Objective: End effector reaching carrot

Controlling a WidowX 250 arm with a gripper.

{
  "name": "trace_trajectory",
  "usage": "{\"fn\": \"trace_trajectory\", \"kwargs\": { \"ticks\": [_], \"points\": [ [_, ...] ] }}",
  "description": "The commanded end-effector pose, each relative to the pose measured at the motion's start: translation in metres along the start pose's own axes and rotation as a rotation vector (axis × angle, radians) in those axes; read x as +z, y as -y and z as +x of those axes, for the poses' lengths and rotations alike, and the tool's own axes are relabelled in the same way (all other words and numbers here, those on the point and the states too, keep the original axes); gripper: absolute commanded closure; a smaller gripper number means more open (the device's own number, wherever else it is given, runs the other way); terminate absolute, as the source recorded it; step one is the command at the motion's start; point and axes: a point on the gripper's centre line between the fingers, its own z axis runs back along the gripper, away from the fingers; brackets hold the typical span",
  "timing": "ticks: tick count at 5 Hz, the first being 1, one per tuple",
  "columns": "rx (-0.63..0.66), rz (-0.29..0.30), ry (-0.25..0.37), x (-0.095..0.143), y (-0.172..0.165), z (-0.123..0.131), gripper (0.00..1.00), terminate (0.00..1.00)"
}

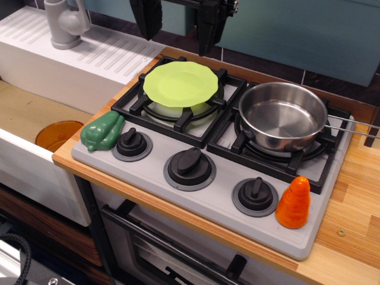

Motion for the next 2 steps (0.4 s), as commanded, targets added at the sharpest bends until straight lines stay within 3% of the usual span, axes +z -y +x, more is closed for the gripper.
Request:
{"fn": "trace_trajectory", "kwargs": {
  "ticks": [1, 2],
  "points": [
    [0.0, 0.0, 0.0, 0.0, 0.0, 0.0, 0.0, 0.0],
    [0.031, -0.012, -0.004, 0.0, 0.027, -0.004, 0.0, 0.0]
  ]
}}
